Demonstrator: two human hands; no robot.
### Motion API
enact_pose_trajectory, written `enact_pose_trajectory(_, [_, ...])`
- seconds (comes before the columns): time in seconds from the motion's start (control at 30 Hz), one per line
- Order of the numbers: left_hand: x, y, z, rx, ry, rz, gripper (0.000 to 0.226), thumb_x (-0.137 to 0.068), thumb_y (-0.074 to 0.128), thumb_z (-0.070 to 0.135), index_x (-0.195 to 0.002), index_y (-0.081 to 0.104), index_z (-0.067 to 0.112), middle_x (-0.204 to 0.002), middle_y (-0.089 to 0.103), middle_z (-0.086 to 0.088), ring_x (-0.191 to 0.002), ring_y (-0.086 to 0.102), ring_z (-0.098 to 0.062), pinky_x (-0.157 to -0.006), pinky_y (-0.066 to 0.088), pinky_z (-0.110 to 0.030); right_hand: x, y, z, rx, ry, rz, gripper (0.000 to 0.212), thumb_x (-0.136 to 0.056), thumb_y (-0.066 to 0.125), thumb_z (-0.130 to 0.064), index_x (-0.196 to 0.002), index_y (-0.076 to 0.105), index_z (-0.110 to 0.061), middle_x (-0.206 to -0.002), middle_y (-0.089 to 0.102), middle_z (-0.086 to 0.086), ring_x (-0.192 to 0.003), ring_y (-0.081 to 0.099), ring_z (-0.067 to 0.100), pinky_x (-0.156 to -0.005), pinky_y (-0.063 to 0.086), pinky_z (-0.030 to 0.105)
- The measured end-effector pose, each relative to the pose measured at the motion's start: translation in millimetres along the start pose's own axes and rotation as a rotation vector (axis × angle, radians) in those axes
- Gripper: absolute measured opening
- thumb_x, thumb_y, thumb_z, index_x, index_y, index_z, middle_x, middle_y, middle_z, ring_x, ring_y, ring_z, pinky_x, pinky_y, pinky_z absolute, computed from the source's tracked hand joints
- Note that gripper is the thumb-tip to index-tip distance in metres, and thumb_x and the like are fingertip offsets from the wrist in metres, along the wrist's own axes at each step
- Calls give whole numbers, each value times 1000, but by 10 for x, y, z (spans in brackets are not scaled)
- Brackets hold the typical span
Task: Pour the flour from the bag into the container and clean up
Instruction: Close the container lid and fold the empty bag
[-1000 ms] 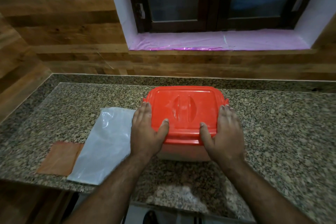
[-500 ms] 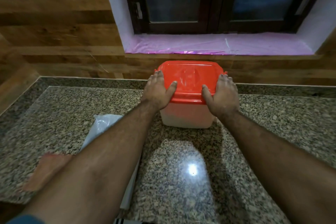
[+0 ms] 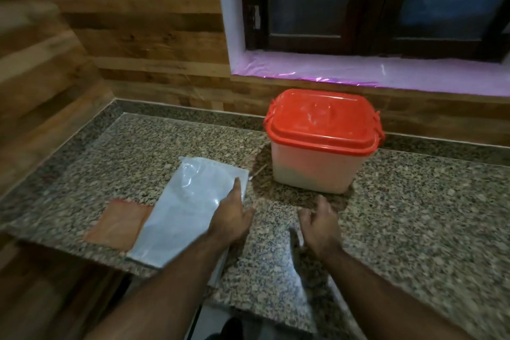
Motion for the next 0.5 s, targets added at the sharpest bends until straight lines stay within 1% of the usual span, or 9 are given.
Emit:
enact_pose_trajectory(0.1, [170, -93, -625, 17, -115, 84, 90, -101, 68, 39, -171, 19, 12, -167, 45, -15, -149, 48, -38, -120, 41, -43, 236, 582, -274, -7, -17, -189, 63, -98, 62, -45, -145, 54, -5, -121, 71, 17, -115, 66, 37, -92, 53, 40])
enact_pose_trajectory(0.13, [174, -200, -776, 18, -125, 112, 86, -101, 69, 37, -170, 25, 9, -166, 46, -15, -149, 47, -38, -121, 40, -43, 270, 772, -368, -27, -19, -243, 59, -97, 66, -41, -143, 55, -5, -118, 71, 15, -111, 67, 35, -90, 52, 38])
enact_pose_trajectory(0.2, [96, -462, -1104, 3, -158, 152, 82, -100, 71, 34, -166, 33, 6, -165, 47, -16, -149, 47, -39, -123, 40, -46, 314, 1125, -560, -60, 12, -354, 61, -92, 68, -43, -140, 57, -9, -114, 74, 12, -106, 70, 32, -90, 54, 36])
enact_pose_trajectory(0.23, [2, -578, -1333, 0, -185, 161, 81, -98, 72, 33, -165, 36, 4, -163, 49, -18, -148, 48, -41, -123, 40, -47, 306, 1274, -650, -69, 31, -392, 56, -89, 69, -43, -134, 61, -11, -109, 75, 12, -101, 72, 31, -89, 56, 37])
enact_pose_trajectory(0.27, [-88, -703, -1552, -5, -221, 159, 79, -96, 73, 33, -162, 40, 3, -159, 53, -20, -145, 51, -42, -121, 41, -48, 280, 1406, -733, -77, 53, -417, 46, -87, 70, -41, -122, 65, -12, -102, 75, 11, -95, 72, 31, -86, 58, 38])
enact_pose_trajectory(0.33, [-284, -923, -1959, 20, -303, 146, 73, -90, 71, 41, -151, 53, 6, -143, 65, -20, -132, 61, -42, -113, 50, -49, 218, 1565, -879, -108, 118, -421, 30, -86, 73, -37, -101, 69, -12, -93, 74, 9, -88, 70, 29, -77, 57, 35])
enact_pose_trajectory(0.37, [-376, -996, -2165, 36, -344, 133, 67, -88, 70, 44, -143, 57, 8, -135, 69, -18, -126, 65, -42, -107, 53, -48, 179, 1625, -924, -129, 161, -405, 30, -86, 76, -38, -98, 70, -11, -93, 74, 8, -88, 70, 28, -74, 54, 34])
enact_pose_trajectory(0.43, [-526, -1101, -2442, 66, -408, 96, 54, -92, 71, 41, -134, 60, 8, -129, 70, -18, -121, 66, -41, -103, 54, -45, 78, 1718, -1010, -183, 232, -358, 35, -82, 80, -43, -98, 74, -12, -94, 76, 6, -85, 71, 24, -70, 52, 30])
enact_pose_trajectory(0.5, [-679, -1116, -2625, 154, -425, 41, 45, -92, 75, 34, -128, 64, 10, -123, 73, -15, -117, 69, -38, -100, 56, -43, -1, 1778, -1100, -203, 275, -333, 33, -81, 84, -40, -91, 77, -10, -86, 77, 5, -72, 71, 18, -55, 50, 23])
Point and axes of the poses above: each hand's wrist, its own x-axis away from the middle knuckle, its own y-axis out of the palm, z = x × y, the point moved 9 cm from there along -x, towards the middle knuckle
